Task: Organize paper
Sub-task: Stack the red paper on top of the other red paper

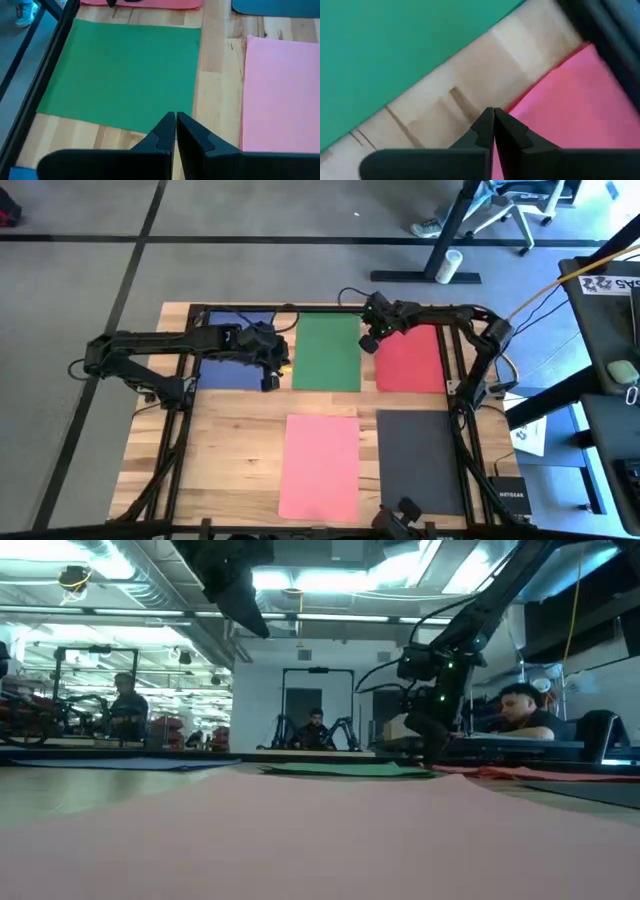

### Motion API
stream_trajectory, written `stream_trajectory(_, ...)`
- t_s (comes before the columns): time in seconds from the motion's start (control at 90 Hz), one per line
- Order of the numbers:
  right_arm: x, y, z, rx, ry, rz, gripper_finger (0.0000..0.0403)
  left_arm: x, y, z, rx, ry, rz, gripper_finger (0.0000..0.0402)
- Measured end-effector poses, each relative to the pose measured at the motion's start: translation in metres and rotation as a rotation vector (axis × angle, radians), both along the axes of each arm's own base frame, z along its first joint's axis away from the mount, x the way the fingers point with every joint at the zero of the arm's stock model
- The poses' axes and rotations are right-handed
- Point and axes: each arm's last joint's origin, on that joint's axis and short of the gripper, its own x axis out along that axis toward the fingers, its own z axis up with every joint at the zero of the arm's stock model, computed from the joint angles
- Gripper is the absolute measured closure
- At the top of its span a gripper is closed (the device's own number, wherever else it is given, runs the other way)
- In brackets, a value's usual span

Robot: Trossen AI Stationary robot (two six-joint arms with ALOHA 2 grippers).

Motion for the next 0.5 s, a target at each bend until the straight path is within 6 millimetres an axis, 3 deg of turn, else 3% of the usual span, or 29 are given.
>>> stream_trajectory(0.344,-0.007,0.031,0.041,0.011,0.028,0.193,0.0403,0.0,0.0,0.0,0.001,-0.001,-0.001,0.0402)
stream_trajectory(0.5,-0.009,0.055,0.046,0.118,0.068,0.275,0.0403,0.0,-0.001,0.0,-0.003,-0.002,-0.002,0.0402)
